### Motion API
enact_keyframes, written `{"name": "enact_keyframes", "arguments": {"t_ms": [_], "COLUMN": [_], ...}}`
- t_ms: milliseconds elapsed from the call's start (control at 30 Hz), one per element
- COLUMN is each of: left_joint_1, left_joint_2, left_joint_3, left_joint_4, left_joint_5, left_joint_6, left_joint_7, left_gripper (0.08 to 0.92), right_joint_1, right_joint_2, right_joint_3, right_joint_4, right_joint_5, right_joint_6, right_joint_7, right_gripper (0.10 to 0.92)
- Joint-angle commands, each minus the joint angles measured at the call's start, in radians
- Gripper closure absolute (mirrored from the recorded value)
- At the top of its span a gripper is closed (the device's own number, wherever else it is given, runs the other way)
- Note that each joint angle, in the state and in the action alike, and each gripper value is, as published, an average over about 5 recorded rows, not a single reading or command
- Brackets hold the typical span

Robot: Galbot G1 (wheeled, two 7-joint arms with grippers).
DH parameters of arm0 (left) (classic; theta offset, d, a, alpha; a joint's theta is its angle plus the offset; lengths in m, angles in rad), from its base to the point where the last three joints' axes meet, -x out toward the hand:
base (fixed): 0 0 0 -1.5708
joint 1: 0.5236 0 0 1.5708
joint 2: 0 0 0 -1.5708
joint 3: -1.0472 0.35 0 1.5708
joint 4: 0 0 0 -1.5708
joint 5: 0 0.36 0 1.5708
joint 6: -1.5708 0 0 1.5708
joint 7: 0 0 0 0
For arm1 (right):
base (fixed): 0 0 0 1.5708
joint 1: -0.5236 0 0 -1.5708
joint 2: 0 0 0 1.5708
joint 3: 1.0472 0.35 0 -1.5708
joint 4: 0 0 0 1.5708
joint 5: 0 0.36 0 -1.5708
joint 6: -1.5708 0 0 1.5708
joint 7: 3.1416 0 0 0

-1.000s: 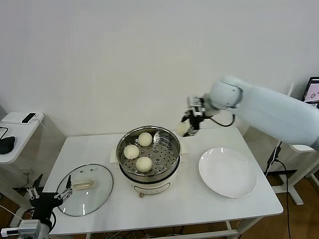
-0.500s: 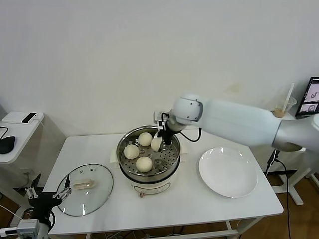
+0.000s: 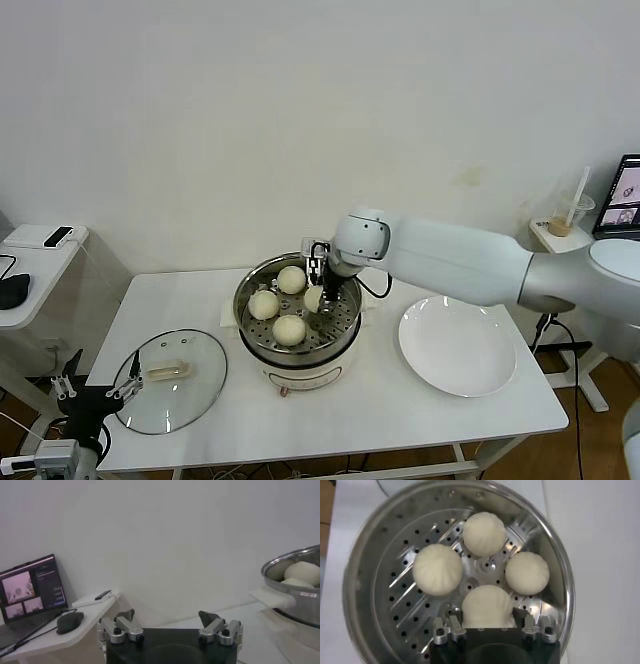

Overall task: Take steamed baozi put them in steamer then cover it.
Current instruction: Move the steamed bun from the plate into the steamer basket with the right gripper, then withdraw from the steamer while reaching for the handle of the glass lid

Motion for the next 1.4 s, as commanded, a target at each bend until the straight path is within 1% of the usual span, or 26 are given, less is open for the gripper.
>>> {"name": "enact_keyframes", "arguments": {"t_ms": [33,467,567,667,733,933,1033,1133,1300,1400], "left_joint_1": [-0.002,-0.003,-0.003,-0.003,-0.003,-0.006,-0.009,-0.009,-0.004,-0.004], "left_joint_2": [0.000,-0.001,-0.001,-0.001,-0.002,0.000,-0.001,-0.002,-0.007,-0.012], "left_joint_3": [0.001,0.001,0.002,0.002,0.003,0.006,0.010,0.014,0.017,0.021], "left_joint_4": [0.000,0.002,0.004,0.006,0.006,0.003,0.002,-0.004,-0.014,-0.019], "left_joint_5": [0.000,0.000,0.001,0.001,0.001,0.000,0.001,0.002,0.006,0.010], "left_joint_6": [0.000,0.000,0.001,0.000,0.000,0.001,0.002,0.002,0.002,0.002], "left_joint_7": [0.000,-0.001,-0.001,-0.001,-0.001,-0.001,-0.001,-0.001,-0.001,-0.001], "left_gripper": [0.177,0.177,0.177,0.177,0.177,0.177,0.177,0.177,0.177,0.177], "right_joint_1": [-0.024,-0.037,-0.031,-0.016,-0.003,0.031,0.023,-0.019,-0.180,-0.350], "right_joint_2": [0.017,0.029,0.022,0.004,-0.019,-0.141,-0.217,-0.288,-0.390,-0.439], "right_joint_3": [0.002,0.026,0.041,0.058,0.076,0.152,0.179,0.216,0.354,0.491], "right_joint_4": [-0.023,-0.044,-0.041,-0.027,-0.004,0.141,0.232,0.324,0.441,0.496], "right_joint_5": [-0.019,-0.043,-0.049,-0.057,-0.063,-0.053,-0.024,-0.001,0.000,-0.021], "right_joint_6": [-0.018,-0.018,-0.018,-0.017,-0.017,-0.018,-0.011,0.011,0.102,0.179], "right_joint_7": [0.016,0.009,0.000,-0.013,-0.027,-0.030,0.028,0.142,0.411,0.576], "right_gripper": [0.397,0.389,0.337,0.258,0.222,0.203,0.202,0.202,0.203,0.203]}}
